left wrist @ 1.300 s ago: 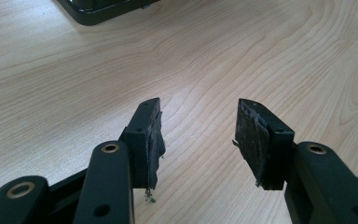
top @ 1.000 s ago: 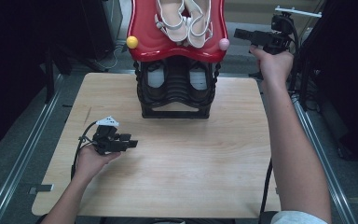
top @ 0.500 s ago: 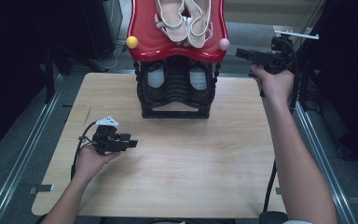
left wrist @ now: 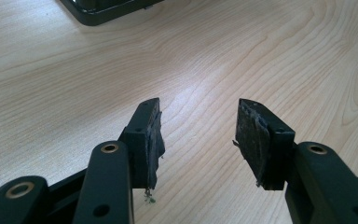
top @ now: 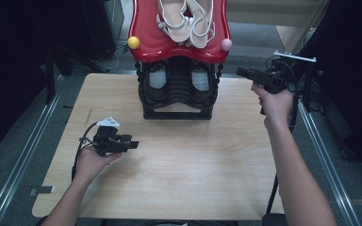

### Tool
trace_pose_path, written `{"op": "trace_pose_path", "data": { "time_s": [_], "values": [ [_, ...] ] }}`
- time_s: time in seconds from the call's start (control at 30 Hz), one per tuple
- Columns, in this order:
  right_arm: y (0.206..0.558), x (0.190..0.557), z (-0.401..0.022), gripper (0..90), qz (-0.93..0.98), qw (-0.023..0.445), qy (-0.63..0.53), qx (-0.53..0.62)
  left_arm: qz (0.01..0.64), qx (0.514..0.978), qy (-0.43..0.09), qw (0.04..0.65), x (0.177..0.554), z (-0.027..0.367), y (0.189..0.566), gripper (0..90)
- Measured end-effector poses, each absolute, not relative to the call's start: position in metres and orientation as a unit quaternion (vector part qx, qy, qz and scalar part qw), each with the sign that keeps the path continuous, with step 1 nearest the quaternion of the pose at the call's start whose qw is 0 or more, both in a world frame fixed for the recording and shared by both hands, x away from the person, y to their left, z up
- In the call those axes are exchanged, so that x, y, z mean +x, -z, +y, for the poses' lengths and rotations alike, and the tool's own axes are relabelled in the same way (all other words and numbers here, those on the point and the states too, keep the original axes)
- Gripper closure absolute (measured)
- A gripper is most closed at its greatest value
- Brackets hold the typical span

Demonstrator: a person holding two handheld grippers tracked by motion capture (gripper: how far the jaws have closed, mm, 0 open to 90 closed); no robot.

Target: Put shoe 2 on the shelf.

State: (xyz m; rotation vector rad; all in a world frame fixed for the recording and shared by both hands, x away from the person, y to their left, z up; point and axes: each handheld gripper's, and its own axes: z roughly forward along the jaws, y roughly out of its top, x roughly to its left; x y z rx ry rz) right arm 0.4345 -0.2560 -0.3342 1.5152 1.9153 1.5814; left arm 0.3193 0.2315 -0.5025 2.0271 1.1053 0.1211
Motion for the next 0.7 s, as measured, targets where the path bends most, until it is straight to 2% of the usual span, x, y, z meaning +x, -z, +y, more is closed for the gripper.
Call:
{"op": "trace_pose_path", "data": {
  "time_s": [0.27, 0.7],
  "values": [
    [0.363, 0.422, -0.253, 39.0, 0.669, 0.112, -0.524, 0.516, 0.437, 0.802, -0.041, 0.406, 0.32, 0.232, 0.503, 50.8],
    [0.404, 0.399, -0.246, 38.9, 0.674, 0.079, -0.524, 0.515, 0.438, 0.8, -0.038, 0.41, 0.32, 0.232, 0.503, 50.3]
  ]
}}
